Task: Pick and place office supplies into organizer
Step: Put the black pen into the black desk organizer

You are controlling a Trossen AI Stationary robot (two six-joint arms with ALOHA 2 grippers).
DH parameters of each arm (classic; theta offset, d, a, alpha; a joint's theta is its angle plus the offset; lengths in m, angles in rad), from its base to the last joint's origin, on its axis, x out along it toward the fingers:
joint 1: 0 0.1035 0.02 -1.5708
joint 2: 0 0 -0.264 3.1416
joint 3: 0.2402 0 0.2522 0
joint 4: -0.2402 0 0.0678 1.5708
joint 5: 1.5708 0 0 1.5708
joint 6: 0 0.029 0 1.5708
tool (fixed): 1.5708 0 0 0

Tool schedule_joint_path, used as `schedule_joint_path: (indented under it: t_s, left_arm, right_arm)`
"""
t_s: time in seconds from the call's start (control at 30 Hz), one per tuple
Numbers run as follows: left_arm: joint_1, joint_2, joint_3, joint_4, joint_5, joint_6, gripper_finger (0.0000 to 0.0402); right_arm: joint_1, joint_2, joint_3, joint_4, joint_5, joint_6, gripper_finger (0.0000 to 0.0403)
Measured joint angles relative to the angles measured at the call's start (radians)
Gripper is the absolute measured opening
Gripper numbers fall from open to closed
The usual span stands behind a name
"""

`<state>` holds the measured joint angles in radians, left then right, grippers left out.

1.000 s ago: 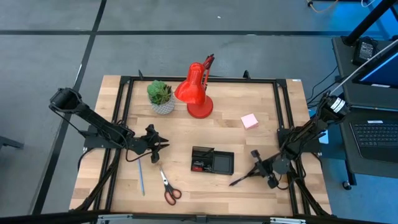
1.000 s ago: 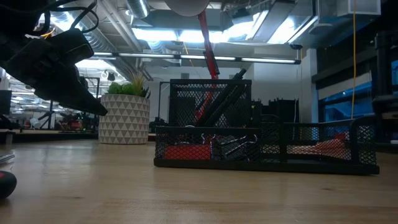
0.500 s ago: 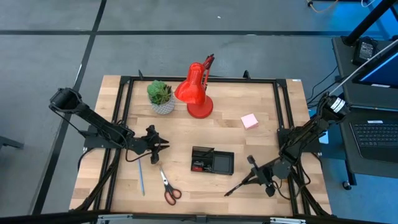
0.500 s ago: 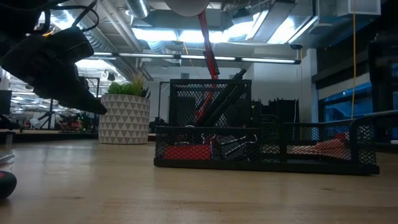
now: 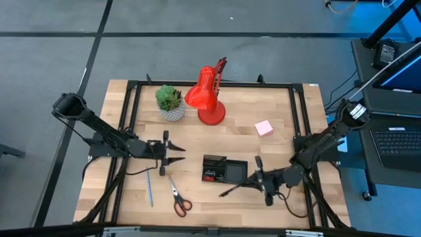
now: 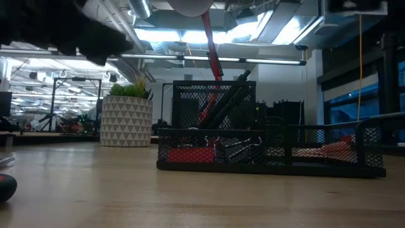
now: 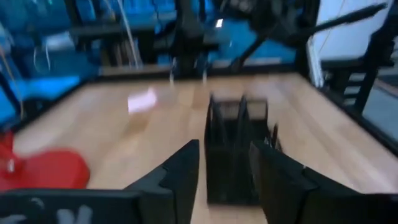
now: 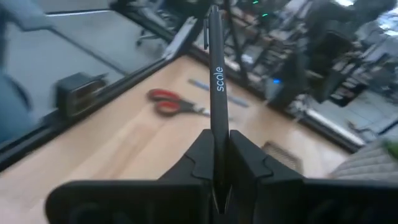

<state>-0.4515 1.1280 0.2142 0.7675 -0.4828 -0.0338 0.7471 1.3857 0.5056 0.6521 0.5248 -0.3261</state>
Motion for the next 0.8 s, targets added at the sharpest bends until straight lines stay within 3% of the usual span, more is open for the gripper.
schedule_joint_path:
  t_s: [0.33,0.43,0.8]
  left_arm:
    - [0.000,0.000,0.012,0.078,0.006,0.187,0.0186]
    - [0.000,0.004,0.035,0.081,0.010,0.245,0.0186]
    - [0.003,0.099,0.130,0.081,0.114,0.291,0.0187]
  right_arm:
    - [-0.172,0.028,0.102,-0.003,-0.013,-0.028,0.0032]
    - [-0.226,0.075,0.142,-0.004,-0.081,-0.055,0.0028]
    - [-0.335,0.295,0.356,-0.008,-0.110,-0.127,0.0031]
